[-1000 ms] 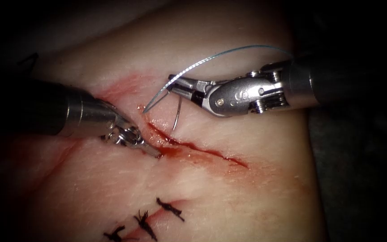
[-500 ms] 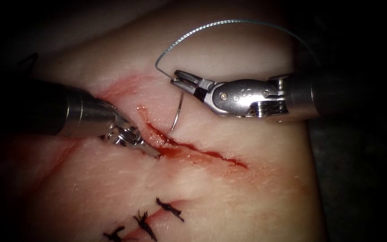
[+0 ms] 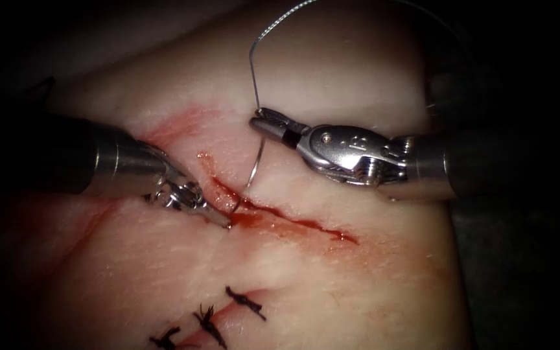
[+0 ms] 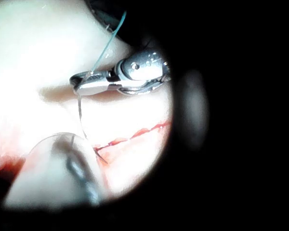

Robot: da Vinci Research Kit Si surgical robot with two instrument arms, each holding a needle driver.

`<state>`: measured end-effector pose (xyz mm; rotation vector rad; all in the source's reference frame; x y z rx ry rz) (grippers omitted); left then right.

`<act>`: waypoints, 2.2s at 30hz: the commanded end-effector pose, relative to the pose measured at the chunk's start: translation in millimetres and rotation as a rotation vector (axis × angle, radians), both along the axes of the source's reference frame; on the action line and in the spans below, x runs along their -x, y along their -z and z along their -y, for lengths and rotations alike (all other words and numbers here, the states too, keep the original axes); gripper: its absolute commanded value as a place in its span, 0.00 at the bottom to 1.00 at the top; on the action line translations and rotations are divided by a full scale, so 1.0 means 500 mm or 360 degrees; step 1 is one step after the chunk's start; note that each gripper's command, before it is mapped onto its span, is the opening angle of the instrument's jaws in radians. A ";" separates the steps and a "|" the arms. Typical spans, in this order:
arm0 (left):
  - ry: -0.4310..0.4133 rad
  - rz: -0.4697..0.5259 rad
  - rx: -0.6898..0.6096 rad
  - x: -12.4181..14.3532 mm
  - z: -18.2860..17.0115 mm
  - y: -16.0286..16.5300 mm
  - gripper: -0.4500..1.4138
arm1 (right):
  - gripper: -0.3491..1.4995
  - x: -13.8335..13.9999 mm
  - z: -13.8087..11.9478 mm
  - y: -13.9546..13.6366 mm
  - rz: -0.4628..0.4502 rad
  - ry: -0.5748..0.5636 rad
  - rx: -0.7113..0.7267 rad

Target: Wound Closure

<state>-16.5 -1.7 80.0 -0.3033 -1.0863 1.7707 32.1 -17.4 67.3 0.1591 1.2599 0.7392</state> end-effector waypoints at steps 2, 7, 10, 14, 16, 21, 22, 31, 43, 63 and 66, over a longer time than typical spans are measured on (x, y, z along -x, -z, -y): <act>0.0000 0.0002 -0.0001 0.0010 0.0005 -0.0011 0.10 | 0.00 -0.0023 0.0019 -0.0010 -0.0048 -0.0019 -0.0141; -0.0021 0.0019 0.0014 0.0007 0.0003 -0.0009 0.23 | 0.00 -0.0026 0.0022 -0.0010 -0.0099 -0.0084 -0.0339; -0.0120 0.0103 0.0103 -0.0001 -0.0002 -0.0009 0.34 | 0.00 -0.0025 0.0021 -0.0010 -0.0130 -0.0114 -0.0444; -0.0242 0.0218 0.0230 -0.0021 -0.0017 0.0002 0.32 | 0.00 -0.0023 0.0018 -0.0013 -0.0165 -0.0160 -0.0572; -0.0384 0.0361 0.0407 -0.0031 -0.0026 0.0010 0.43 | 0.00 -0.0023 0.0019 -0.0017 -0.0194 -0.0195 -0.0673; -0.0578 0.0586 0.0643 -0.0045 -0.0042 0.0021 0.48 | 0.00 -0.0020 0.0018 -0.0027 -0.0232 -0.0231 -0.0807; -0.0609 0.0646 0.0685 -0.0045 -0.0045 0.0022 0.48 | 0.00 -0.0019 0.0019 -0.0029 -0.0234 -0.0233 -0.0815; -0.0765 0.1213 0.1119 -0.0026 -0.0088 0.0064 0.32 | 0.00 -0.0012 0.0024 -0.0040 -0.0264 -0.0246 -0.0864; -0.0967 0.1412 0.1430 0.0001 -0.0102 0.0093 0.43 | 0.00 -0.0004 0.0024 -0.0045 -0.0286 -0.0250 -0.0883; -0.1245 0.1592 0.1687 0.0025 -0.0100 0.0077 0.68 | 0.00 -0.0008 0.0031 -0.0040 -0.0307 -0.0261 -0.0924; -0.1229 0.1651 0.1666 0.0034 -0.0094 0.0071 0.56 | 0.00 -0.0008 0.0031 -0.0040 -0.0306 -0.0266 -0.0923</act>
